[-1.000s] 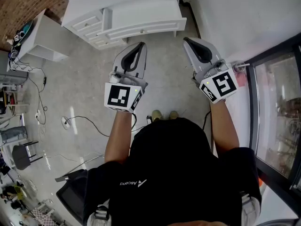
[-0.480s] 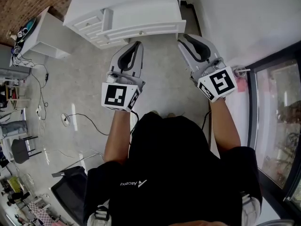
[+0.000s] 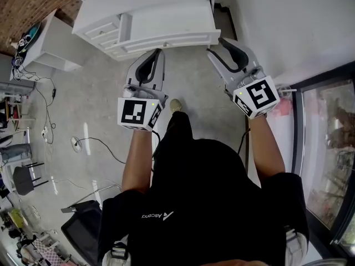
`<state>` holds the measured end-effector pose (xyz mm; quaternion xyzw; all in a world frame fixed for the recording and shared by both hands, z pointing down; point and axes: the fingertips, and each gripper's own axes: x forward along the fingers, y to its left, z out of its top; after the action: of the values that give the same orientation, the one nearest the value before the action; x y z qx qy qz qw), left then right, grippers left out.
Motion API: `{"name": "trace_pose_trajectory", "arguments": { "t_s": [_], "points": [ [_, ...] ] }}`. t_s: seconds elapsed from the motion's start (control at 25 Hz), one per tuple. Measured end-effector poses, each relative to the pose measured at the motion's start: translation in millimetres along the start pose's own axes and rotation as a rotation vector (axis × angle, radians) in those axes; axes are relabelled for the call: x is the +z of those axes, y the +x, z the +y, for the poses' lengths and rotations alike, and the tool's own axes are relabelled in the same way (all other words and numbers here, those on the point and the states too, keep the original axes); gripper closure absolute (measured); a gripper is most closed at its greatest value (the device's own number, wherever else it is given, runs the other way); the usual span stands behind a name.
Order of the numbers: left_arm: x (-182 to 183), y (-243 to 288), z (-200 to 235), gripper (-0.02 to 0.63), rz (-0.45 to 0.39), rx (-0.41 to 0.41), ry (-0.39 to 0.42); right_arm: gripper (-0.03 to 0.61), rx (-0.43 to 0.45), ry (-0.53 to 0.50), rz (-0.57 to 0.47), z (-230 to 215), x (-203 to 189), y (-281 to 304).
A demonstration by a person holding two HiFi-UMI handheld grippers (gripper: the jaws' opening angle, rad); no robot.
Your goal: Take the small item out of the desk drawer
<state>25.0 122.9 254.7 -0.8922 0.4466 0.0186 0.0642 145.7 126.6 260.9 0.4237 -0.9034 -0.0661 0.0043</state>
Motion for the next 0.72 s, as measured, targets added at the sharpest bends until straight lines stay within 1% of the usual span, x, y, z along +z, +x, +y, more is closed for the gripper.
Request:
{"name": "trace_pose_trajectory", "arguments": {
  "t_s": [0.16,0.32,0.48,0.6,0.72],
  "points": [
    [-15,26,31,0.615,0.001,-0.009,-0.004,0.399,-0.008,-0.004,0.024,-16,-13,36],
    [-29,60,77,0.615,0.011,-0.025,0.006,0.391,-0.009,0.019,0.068,-38,-30,88],
    [-41,95,131,0.615,0.016,-0.038,-0.008,0.387,0.005,0.014,0.154,-59,-54,145],
    [-50,119,174,0.615,0.021,-0.048,-0.026,0.379,0.001,0.042,0.222,-76,-74,188],
    [-62,144,213,0.615,0.008,-0.067,-0.042,0.37,0.002,0.048,0.297,-90,-95,229]
  ]
}}
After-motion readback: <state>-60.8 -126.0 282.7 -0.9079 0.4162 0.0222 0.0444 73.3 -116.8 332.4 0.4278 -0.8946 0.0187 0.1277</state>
